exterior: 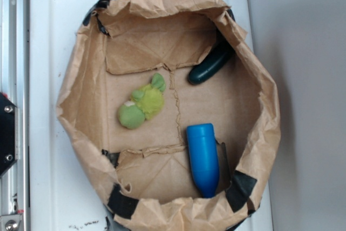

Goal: Grab the blue bottle.

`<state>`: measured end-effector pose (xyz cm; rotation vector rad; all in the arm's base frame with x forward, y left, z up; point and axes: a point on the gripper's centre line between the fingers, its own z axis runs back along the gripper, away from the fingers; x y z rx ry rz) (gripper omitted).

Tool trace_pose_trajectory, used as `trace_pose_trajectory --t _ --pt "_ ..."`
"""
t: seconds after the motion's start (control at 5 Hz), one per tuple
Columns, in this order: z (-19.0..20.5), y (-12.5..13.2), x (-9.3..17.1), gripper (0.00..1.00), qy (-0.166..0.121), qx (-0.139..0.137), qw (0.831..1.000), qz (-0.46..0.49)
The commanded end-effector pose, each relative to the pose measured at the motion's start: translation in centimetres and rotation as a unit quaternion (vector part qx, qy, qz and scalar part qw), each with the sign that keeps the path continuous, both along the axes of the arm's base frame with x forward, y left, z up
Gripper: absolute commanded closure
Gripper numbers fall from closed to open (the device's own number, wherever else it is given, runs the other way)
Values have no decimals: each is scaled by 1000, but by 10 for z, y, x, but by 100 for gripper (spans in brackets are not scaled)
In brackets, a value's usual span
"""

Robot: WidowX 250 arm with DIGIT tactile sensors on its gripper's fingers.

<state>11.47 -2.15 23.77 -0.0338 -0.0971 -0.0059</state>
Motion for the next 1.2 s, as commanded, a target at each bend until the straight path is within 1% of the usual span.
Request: trace_pose_trajectory --t 0.0,0.2,0.4,0.6,0.8,1.0 --pt "0 0 0 0 0 0 1000 0" --pt "-7 -9 3 0 4 11 999 29" --pt "-14 -13 3 0 3 19 998 57" --pt "-22 -14 31 0 5 19 996 81" --pt "-25 -16 59 0 4 10 995 98" --pt "-28 -13 93 0 -6 0 994 108"
